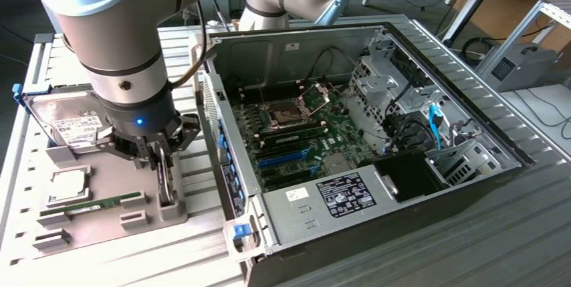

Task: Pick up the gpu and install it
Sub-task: 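Pick up the gpu and move the gpu toward the slot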

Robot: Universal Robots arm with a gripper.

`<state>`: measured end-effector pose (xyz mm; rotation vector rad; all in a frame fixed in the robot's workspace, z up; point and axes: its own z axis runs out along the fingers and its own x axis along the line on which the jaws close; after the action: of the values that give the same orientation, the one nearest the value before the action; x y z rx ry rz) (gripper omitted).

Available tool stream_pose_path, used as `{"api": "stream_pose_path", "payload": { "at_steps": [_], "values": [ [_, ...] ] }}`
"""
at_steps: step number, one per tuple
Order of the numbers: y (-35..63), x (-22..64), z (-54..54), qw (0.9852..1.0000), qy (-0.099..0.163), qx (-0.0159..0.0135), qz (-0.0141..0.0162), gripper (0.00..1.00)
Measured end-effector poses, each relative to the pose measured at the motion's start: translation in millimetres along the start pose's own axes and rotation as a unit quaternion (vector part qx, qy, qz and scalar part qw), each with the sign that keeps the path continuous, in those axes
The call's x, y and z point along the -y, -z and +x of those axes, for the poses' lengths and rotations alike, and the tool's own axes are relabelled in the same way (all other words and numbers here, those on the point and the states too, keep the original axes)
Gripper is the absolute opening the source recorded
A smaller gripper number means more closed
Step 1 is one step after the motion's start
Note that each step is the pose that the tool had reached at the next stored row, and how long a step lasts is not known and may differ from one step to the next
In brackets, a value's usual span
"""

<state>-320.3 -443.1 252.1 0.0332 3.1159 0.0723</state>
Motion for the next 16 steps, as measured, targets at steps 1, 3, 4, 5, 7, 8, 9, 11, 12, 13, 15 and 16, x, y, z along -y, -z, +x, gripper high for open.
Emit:
{"api": "stream_pose_path", "payload": {
  "at_steps": [1, 3, 4, 5, 7, 8, 9, 11, 12, 13, 15, 16],
  "values": [
    [1.7, -0.1, -0.1, 1.0, 0.0, 0.0, 0.0001, 0.27],
    [5.4, -0.3, -0.1, 1.0, 0.0, 0.0, 0.0005, 0.27],
    [7.8, -0.4, -0.2, 1.0, 0.0, 0.0, 0.0007, 0.27],
    [9.9, -0.5, -0.2, 1.0, 0.0, 0.0, 0.0009, 0.27],
    [17.7, -0.8, -0.4, 1.0, 0.0, 0.0, 0.0016, 0.27],
    [19.8, -0.9, -0.5, 1.0, 0.0, 0.0001, 0.0018, 0.27],
    [23.7, -1.1, -0.6, 1.0, 0.0, 0.0001, 0.0021, 0.27],
    [28.9, -1.4, -0.7, 1.0, 0.0, 0.0001, 0.0025, 0.27],
    [34.2, -1.6, -0.8, 1.0, 0.0, 0.0001, 0.0032, 0.27],
    [39.1, -1.8, -0.9, 1.0, 0.0, 0.0001, 0.0039, 0.27],
    [48.5, -2.3, -1.2, 1.0, 0.0, 0.0001, 0.0057, 0.27],
    [52.4, -2.5, -1.3, 1.0, 0.0, 0.0001, 0.0065, 0.27]
  ]
}}
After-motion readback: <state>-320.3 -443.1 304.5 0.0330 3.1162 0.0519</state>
